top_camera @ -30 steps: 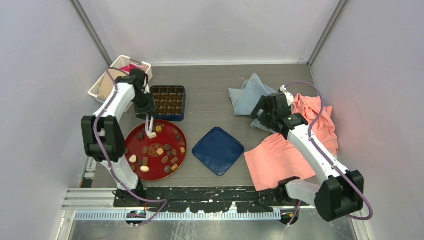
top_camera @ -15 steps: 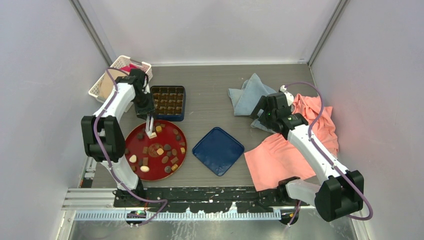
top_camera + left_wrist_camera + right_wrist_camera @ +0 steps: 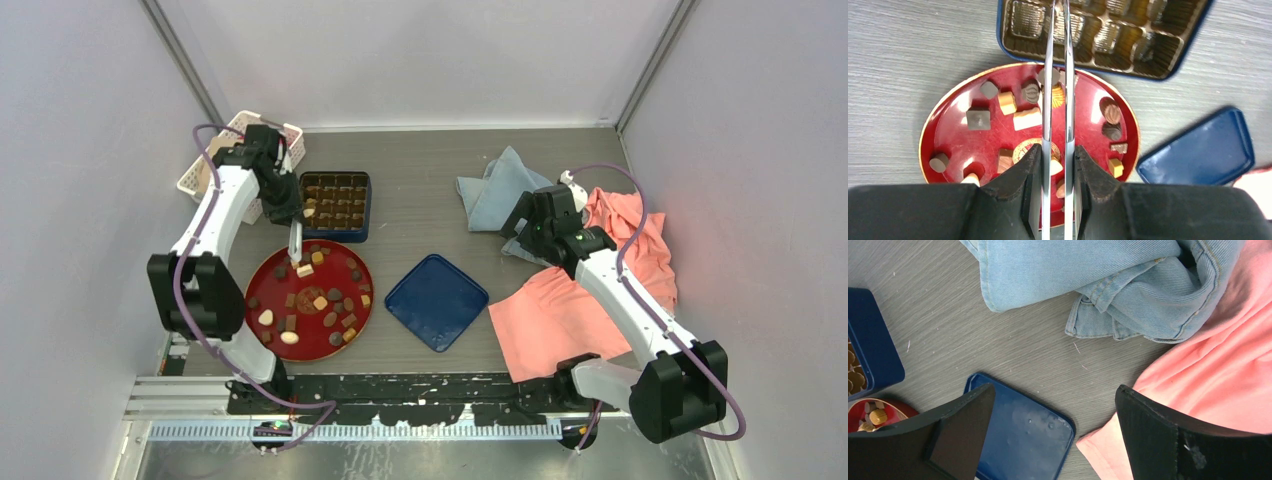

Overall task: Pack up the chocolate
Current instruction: Place the fake chocolate in the packing box.

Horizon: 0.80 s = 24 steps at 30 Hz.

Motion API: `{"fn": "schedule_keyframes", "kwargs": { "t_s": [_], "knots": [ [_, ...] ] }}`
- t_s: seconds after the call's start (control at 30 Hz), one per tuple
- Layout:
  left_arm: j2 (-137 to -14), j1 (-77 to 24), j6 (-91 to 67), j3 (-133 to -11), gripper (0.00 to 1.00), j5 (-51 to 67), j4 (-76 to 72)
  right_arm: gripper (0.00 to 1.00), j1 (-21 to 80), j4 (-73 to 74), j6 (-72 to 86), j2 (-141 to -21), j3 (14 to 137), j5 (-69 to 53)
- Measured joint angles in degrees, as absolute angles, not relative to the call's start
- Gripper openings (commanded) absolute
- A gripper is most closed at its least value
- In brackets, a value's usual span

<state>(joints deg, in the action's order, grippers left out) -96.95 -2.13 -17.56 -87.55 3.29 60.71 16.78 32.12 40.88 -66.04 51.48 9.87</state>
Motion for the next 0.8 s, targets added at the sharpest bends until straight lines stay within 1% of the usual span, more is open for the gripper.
{"fn": "schedule_keyframes", "kwargs": {
  "t_s": [0.17,0.27,0.37,0.5,0.67,0.8],
  "knots": [
    [-90.5,-3.2,-16.5,-87.7,0.00,5.2,63.5,0.95,16.8,32.1,40.9,-66.0,51.5,9.8],
    [-87.3,-6.3,-15.7,-87.1,0.00,4.6,66.7,0.95,16.8,32.1,40.9,-66.0,51.5,9.8],
    [-83.9,-10.7,-15.7,-83.4,0.00,4.0,68.4,0.95,16.8,32.1,40.9,-66.1,51.5,9.6],
    [-79.5,-16.0,-17.3,-75.5,0.01,3.7,70.9,0.95,16.8,31.7,40.9,-66.5,51.5,9.0],
    [-77.0,-19.1,-20.1,-68.7,0.08,4.1,72.0,0.95,16.8,31.6,40.9,-66.9,51.5,8.5],
    [-76.5,-21.3,-22.1,-65.2,0.18,4.8,71.8,0.95,16.8,31.7,41.0,-66.9,51.5,8.4]
  ]
}}
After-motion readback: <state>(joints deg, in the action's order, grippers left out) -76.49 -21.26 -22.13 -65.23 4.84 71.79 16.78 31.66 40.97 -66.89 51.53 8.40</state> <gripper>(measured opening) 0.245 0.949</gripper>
